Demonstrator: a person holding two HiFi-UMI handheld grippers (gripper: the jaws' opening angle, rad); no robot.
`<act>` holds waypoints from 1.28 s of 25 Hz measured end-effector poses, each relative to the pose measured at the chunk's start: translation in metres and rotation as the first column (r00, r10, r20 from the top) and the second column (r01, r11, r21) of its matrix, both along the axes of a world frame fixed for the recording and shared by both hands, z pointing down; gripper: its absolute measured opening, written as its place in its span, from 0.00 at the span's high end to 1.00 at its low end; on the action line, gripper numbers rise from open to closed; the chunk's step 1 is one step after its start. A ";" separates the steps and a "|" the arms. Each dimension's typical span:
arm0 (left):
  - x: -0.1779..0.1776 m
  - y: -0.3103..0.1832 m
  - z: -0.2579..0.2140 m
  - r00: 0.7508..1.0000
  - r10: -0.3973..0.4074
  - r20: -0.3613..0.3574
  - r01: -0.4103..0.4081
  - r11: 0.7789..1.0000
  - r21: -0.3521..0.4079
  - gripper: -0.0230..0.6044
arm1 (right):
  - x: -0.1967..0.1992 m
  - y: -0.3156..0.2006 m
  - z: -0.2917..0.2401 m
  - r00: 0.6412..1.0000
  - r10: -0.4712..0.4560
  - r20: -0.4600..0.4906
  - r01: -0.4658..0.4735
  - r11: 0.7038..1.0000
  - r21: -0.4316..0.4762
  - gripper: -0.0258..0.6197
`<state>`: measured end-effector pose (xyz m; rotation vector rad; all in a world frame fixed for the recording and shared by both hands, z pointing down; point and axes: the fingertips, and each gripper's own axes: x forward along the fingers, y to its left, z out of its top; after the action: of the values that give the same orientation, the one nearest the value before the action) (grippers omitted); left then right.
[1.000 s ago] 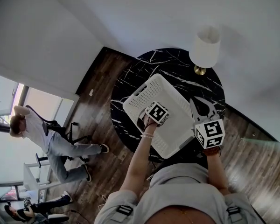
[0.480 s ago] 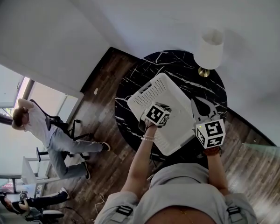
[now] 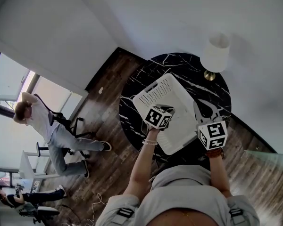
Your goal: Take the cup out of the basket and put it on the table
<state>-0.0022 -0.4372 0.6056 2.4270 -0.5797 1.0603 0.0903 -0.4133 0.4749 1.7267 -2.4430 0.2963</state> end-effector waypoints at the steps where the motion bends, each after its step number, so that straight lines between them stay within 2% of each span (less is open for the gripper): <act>1: -0.001 0.000 -0.004 1.000 -0.013 -0.015 0.013 1.000 0.003 0.91 | 0.000 0.000 0.000 1.000 -0.003 0.000 0.003 1.000 0.000 0.95; 8: -0.005 0.008 -0.029 0.988 -0.093 -0.123 0.096 0.995 0.016 0.91 | -0.007 0.003 0.001 0.999 -0.032 -0.006 0.032 0.999 -0.002 0.95; 16: -0.021 0.017 -0.060 0.952 -0.188 -0.241 0.204 0.978 0.041 0.91 | -0.024 0.003 -0.001 0.996 -0.086 -0.007 0.086 0.996 0.006 0.95; 21: -0.035 0.023 -0.075 0.933 -0.233 -0.275 0.261 0.963 0.068 0.91 | -0.035 0.002 -0.002 0.993 -0.118 -0.012 0.118 0.993 0.006 0.95; 32: -0.060 0.038 -0.103 0.868 -0.325 -0.377 0.385 0.918 0.096 0.91 | -0.062 0.001 -0.005 0.982 -0.185 -0.022 0.185 0.983 0.012 0.95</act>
<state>-0.0627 -0.3994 0.5031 2.4362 -0.9751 0.4209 0.0287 -0.4123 0.4700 1.4846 -2.5729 0.2394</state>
